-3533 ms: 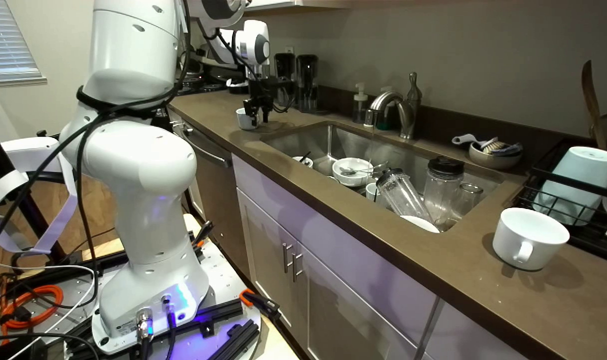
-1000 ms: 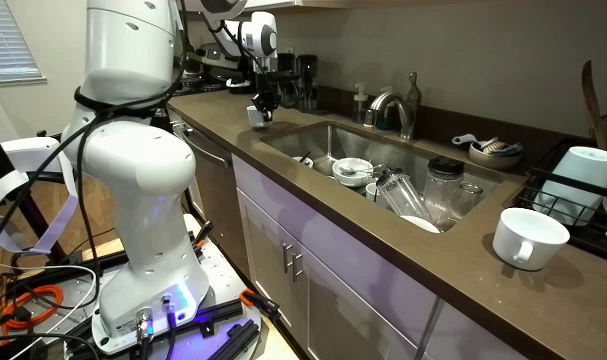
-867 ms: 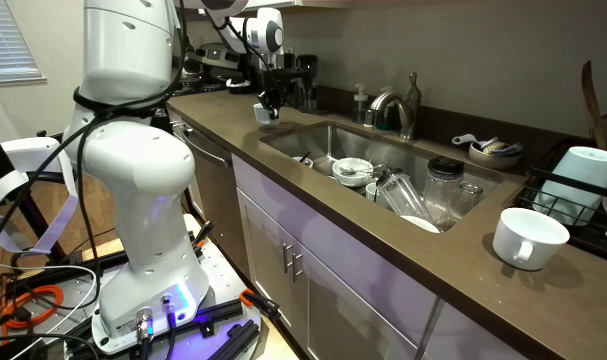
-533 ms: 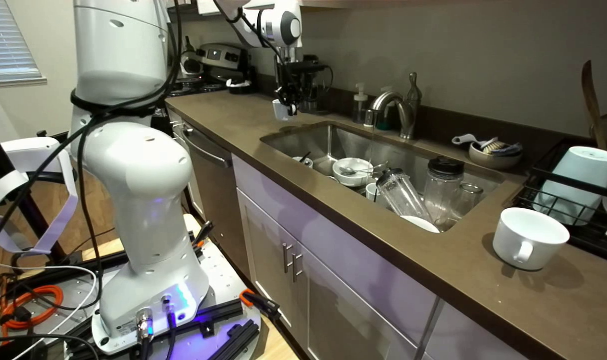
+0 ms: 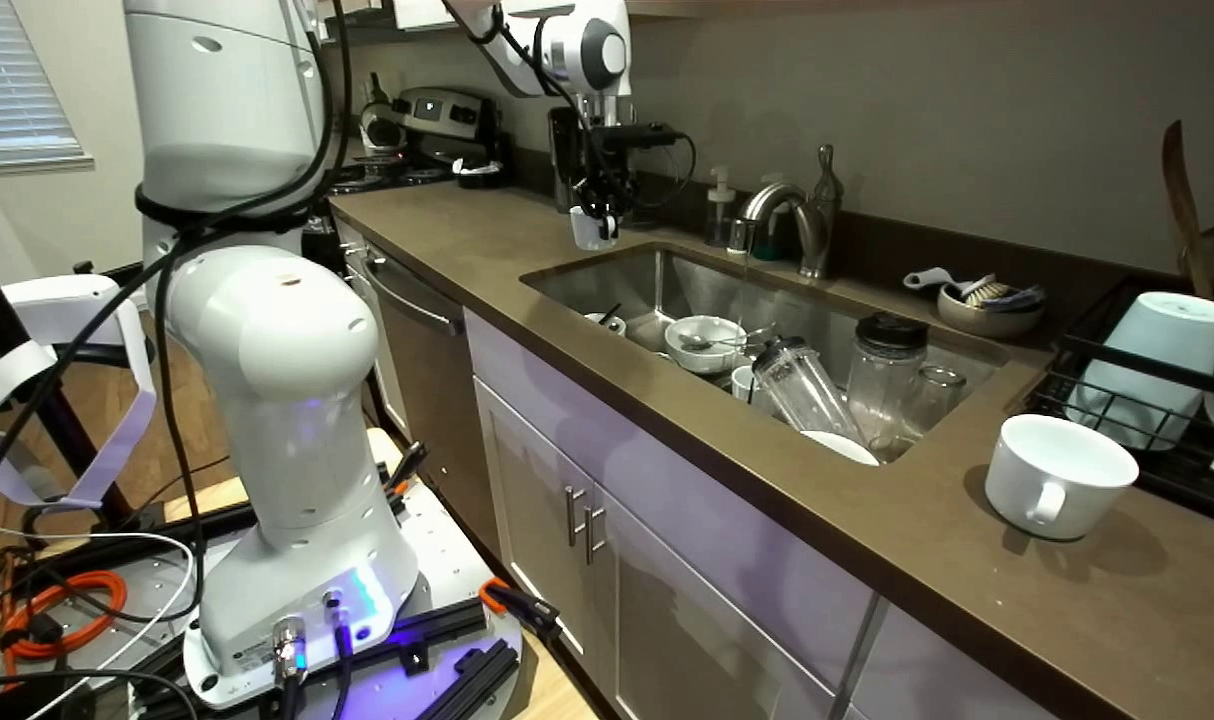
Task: Pick up the mug cup from the countertop, move it to the right and then move it to the left back on the countertop.
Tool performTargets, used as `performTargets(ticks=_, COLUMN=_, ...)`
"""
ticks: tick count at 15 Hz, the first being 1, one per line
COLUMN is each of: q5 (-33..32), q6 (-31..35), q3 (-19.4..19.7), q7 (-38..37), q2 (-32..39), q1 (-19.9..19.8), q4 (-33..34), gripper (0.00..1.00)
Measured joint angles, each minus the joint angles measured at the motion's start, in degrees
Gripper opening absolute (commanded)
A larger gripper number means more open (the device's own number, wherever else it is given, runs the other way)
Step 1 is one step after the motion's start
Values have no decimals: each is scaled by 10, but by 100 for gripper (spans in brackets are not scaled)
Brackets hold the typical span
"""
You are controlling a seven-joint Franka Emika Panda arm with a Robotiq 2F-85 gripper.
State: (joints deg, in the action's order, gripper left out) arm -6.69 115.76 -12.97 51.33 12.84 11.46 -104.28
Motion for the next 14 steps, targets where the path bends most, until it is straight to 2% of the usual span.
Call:
performTargets(ticks=2, q5=0, q6=0, q3=-1, q7=0, q2=2, q1=0, q4=0, gripper=16)
performTargets(ticks=3, q5=0, q6=0, q3=-1, q7=0, q2=2, q1=0, q4=0, gripper=5)
performTargets(ticks=8, q5=0, q6=3, q3=-1, q7=-20, q2=8, q1=1, q4=-4, gripper=5)
performTargets(ticks=10, q5=0, q6=15, q3=-1, q7=-66, q2=9, q1=4, q4=-14, gripper=5)
performTargets(ticks=14, q5=-7, q6=60, q3=-1, q7=-214, q2=7, q1=21, q4=-50, gripper=5)
